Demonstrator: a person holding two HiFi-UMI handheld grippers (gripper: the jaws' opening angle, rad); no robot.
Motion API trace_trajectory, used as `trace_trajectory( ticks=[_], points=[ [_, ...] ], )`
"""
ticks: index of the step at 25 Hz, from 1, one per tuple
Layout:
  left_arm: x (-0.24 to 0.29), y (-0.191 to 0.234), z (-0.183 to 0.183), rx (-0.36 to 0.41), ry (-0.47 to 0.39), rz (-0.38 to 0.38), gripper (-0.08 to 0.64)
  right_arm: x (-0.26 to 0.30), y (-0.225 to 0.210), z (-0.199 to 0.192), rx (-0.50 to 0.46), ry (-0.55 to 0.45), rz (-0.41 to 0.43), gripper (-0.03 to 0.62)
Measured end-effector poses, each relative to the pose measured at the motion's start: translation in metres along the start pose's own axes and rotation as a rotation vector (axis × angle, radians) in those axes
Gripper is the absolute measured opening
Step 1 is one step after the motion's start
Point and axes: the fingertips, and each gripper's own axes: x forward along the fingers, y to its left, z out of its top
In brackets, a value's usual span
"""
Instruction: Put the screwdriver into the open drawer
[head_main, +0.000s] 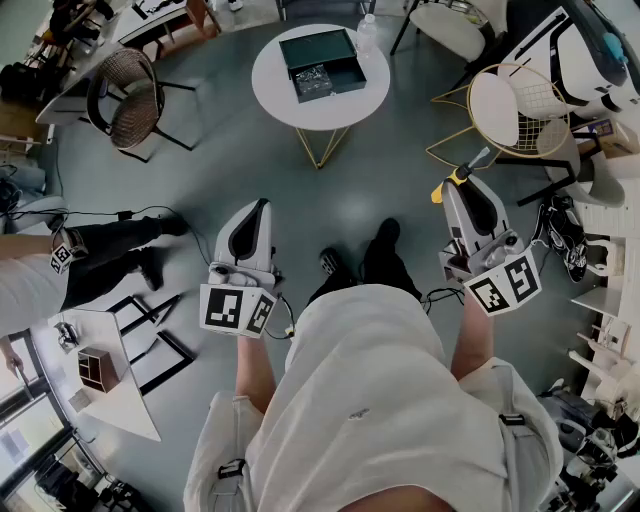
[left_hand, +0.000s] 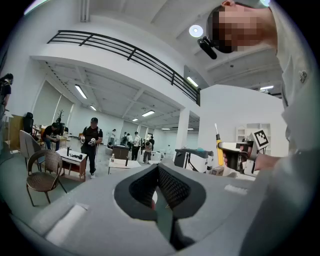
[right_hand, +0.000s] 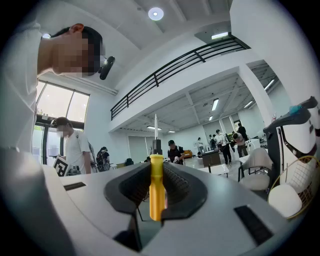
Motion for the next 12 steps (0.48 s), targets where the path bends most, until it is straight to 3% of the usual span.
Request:
trace_trajectory(
  ticks=[6,12],
  points=[
    [-0.004,0.003,-0.002,-0.002,-0.001,0.007,0.011,0.001,0.003,-0.006,-0.002,0.014,-0.004,0.081],
    [-0.012,0.0,-0.007,-0.006,0.002,0.004,0.011,-0.001,0.004,-0.009,0.059,0.001,-0.023,0.083]
  ],
)
